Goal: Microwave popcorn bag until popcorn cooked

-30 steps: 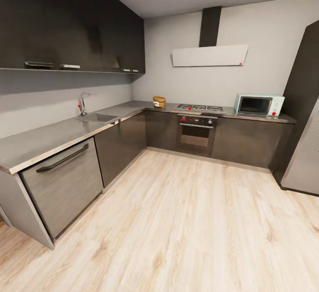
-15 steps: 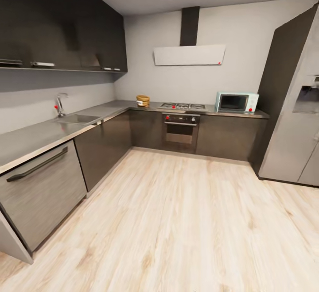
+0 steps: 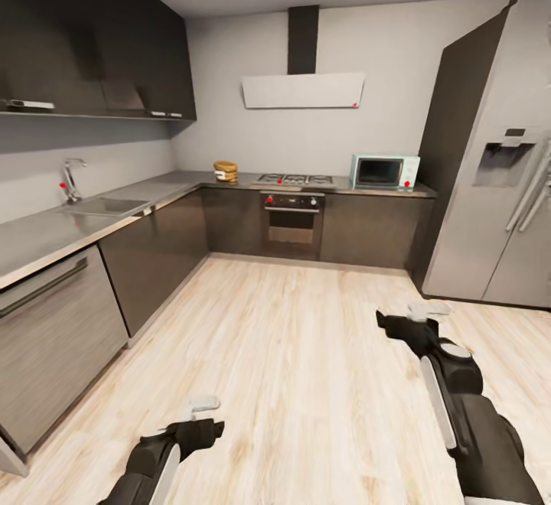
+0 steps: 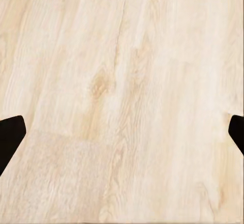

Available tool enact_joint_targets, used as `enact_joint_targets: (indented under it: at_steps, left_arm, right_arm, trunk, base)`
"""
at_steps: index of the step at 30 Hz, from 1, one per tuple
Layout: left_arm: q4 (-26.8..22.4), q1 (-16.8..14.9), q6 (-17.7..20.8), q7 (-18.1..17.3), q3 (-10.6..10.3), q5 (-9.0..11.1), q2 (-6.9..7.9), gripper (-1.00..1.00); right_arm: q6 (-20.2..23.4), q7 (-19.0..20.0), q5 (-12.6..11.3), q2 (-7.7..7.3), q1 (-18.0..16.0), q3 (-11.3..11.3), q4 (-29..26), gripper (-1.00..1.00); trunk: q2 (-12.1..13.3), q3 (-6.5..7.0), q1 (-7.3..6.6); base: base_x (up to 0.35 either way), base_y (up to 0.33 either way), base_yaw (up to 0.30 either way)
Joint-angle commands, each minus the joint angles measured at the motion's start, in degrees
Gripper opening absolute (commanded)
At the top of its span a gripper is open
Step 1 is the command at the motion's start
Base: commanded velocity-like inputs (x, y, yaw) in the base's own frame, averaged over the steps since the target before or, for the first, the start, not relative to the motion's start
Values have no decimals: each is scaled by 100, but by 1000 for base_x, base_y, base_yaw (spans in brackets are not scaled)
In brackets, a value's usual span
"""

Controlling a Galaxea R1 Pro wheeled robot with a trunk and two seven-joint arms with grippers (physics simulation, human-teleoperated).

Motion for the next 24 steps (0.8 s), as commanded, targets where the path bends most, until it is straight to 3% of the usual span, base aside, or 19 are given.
enact_joint_targets:
  at_steps: [1,3,5,6,7,9,16,21,24]
  left_arm:
    - [-15,17,21,1,5,106,-19,100]
    - [299,44,-350,56,-10,593,5,100]
    - [673,46,-649,78,-17,729,17,100]
    - [728,45,-703,80,-14,749,21,100]
    - [785,46,-747,79,15,756,35,100]
    - [820,47,-769,83,11,746,37,100]
    - [855,48,-810,89,30,755,39,100]
    - [854,49,-932,63,35,774,77,100]
    - [871,50,-946,51,40,779,89,100]
  right_arm:
    - [11,-3,-4,-1,-6,-46,-182,100]
    - [-177,10,-6,-5,-25,-119,-415,100]
    - [-387,-2,-6,-30,-174,-146,-463,100]
    - [-359,-9,-6,11,-518,-164,-471,100]
    - [8,-26,10,52,-1256,-147,-472,100]
    - [117,-81,27,59,-1391,-124,-473,100]
    - [-161,-64,37,-1,-696,-97,-480,100]
    - [-167,50,36,-14,-665,-89,-480,100]
    - [-93,272,42,15,-972,-89,-480,100]
  trunk:
    - [-3,-14,0]
    - [-3,-22,0]
    - [-3,-25,0]
    - [-3,-25,0]
    - [-3,-25,0]
    - [-3,-25,0]
    - [-3,-25,0]
    - [-3,-25,0]
    - [-3,-27,0]
  base:
    - [124,0,-171]
    - [260,-26,-87]
    - [317,-101,-23]
    - [331,-133,-7]
    - [336,-144,-2]
    - [337,-145,-1]
    - [335,-157,-131]
    - [313,-199,-275]
    - [306,-211,-272]
